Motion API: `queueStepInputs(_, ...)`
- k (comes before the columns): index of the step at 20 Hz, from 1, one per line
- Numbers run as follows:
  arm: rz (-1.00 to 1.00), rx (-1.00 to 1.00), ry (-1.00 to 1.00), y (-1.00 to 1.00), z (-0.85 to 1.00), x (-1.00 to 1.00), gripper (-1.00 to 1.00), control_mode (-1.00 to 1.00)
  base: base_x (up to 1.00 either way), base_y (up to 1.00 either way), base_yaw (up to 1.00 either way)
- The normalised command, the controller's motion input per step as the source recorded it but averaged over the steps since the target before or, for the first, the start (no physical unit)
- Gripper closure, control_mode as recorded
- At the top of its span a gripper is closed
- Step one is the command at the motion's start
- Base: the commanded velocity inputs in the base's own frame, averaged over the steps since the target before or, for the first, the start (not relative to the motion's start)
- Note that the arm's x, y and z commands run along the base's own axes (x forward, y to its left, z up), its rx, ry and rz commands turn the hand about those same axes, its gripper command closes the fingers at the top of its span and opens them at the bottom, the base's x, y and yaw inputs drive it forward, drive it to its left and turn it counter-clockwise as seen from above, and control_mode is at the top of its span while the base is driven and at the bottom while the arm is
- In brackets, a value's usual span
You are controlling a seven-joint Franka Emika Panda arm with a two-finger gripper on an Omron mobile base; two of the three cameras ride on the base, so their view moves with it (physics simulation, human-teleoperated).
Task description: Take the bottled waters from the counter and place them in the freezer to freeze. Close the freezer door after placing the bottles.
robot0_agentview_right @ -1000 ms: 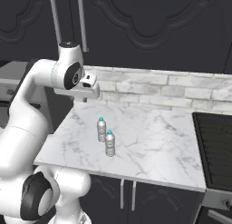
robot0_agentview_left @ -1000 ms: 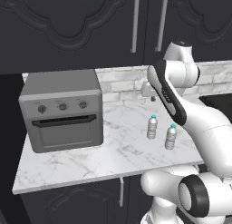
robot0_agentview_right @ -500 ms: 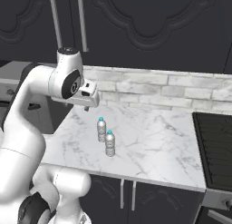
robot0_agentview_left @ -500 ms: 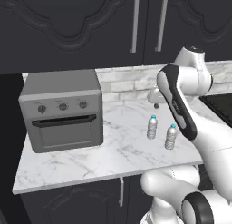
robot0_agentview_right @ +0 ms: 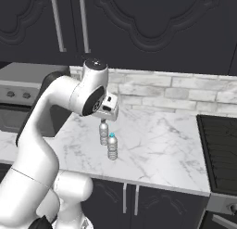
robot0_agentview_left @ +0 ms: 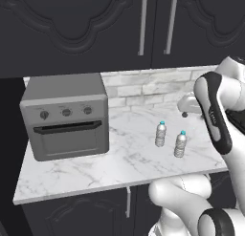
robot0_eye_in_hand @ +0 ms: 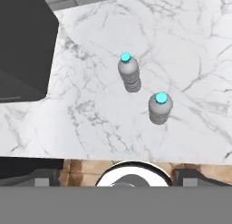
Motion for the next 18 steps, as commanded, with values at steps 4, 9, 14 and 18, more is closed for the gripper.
queueStepInputs(4,0.03,0.19,0.0,-0.89,-0.22,0.13,-1.0,-1.0,0.0,0.0,0.0)
queueStepInputs(9,0.05,0.06,-0.23,-0.71,-0.44,0.04,-1.0,-1.0,0.0,0.0,0.0)
queueStepInputs(14,0.1,0.0,-0.51,-0.37,-0.52,0.0,-1.0,-1.0,0.0,0.0,0.0)
queueStepInputs(18,0.09,0.0,-0.41,0.01,-0.49,0.1,-1.0,-1.0,0.0,0.0,0.0)
